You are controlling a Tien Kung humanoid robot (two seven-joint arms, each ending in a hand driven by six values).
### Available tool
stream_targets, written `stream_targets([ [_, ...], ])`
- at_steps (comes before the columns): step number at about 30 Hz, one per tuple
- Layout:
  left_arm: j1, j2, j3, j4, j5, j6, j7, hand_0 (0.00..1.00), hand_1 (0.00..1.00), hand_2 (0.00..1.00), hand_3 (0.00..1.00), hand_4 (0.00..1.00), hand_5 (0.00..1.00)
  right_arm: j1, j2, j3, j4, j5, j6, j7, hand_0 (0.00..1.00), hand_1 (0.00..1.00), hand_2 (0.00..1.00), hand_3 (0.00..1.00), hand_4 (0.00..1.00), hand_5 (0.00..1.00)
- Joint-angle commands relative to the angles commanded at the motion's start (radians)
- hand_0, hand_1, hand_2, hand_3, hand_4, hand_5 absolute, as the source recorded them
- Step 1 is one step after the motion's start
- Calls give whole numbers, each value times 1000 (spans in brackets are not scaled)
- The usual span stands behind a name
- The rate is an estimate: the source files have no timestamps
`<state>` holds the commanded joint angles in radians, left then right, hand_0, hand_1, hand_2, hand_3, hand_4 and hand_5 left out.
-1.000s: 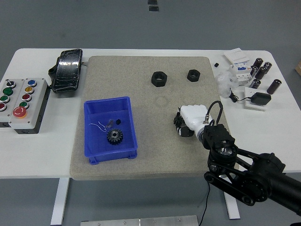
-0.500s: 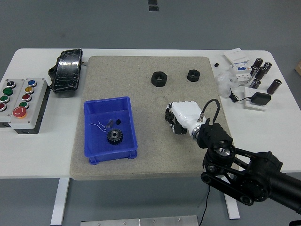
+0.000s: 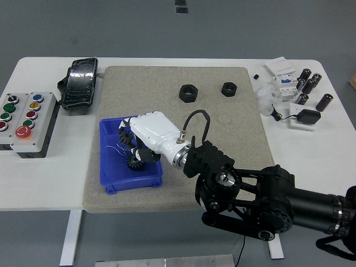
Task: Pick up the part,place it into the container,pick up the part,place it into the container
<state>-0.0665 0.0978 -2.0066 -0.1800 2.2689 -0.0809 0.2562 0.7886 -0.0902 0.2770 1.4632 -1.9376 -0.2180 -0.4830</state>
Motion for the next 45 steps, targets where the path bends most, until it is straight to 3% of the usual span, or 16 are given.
stream_targets([
  [2, 0, 1, -1, 0, 0, 0, 1, 664, 611, 557, 612, 664, 307, 10, 8, -13, -7, 6, 5, 1, 564, 521, 281, 410, 223, 82],
  [3, 0, 0, -2, 0, 0, 0, 1, 664, 611, 557, 612, 665, 308, 13, 11, -18, -12, 7, 10, 0, 592, 537, 286, 487, 255, 18],
  [8, 3, -1, -6, 0, 0, -1, 3, 664, 611, 557, 612, 665, 308, 13, 19, -25, -33, -1, 38, -19, 592, 537, 286, 487, 255, 18],
  [9, 3, -1, -6, 0, 0, -1, 4, 664, 611, 557, 612, 665, 308, 13, 20, -26, -36, -5, 43, -22, 599, 546, 277, 675, 257, 2],
  [14, 2, -1, -5, 0, 0, -2, 3, 664, 611, 557, 612, 665, 308, 11, 22, -26, -47, -32, 69, -41, 599, 546, 277, 675, 257, 2],
  [15, 1, -1, -4, 0, 0, -2, 3, 664, 611, 557, 612, 665, 309, 11, 22, -26, -48, -34, 74, -44, 594, 545, 262, 718, 301, 47],
  [21, 1, -1, -4, 0, 0, -3, 2, 664, 611, 557, 612, 665, 309, 8, 20, -13, -53, -40, 88, -52, 594, 545, 262, 718, 301, 47],
  [22, 1, -1, -5, 0, 0, -2, 2, 664, 611, 557, 611, 662, 312, 7, 19, -9, -53, -42, 90, -54, 584, 542, 260, 714, 372, 130],
  [33, 3, 0, -6, 0, 0, 0, 1, 664, 611, 557, 612, 658, 314, 2, 8, 22, -54, -60, 130, -70, 579, 564, 276, 734, 413, 133],
  [34, 3, 0, -6, 0, 0, 0, 1, 663, 611, 556, 611, 655, 313, 1, 8, 22, -54, -61, 132, -71, 572, 567, 275, 736, 427, 208],
  [36, 2, 0, -5, 0, 0, 0, 1, 663, 611, 556, 611, 655, 313, -2, 6, 29, -53, -66, 132, -71, 572, 567, 275, 736, 427, 208],
  [40, 2, 0, -1, 0, 0, -1, 0, 663, 612, 556, 610, 657, 311, -12, -5, 82, -41, -84, 108, -68, 564, 569, 296, 723, 465, 245],
  [45, 3, -1, -3, 0, 0, -1, -1, 663, 612, 556, 610, 657, 311, -42, -38, 185, -30, -98, 45, -53, 564, 569, 296, 723, 465, 245],
])
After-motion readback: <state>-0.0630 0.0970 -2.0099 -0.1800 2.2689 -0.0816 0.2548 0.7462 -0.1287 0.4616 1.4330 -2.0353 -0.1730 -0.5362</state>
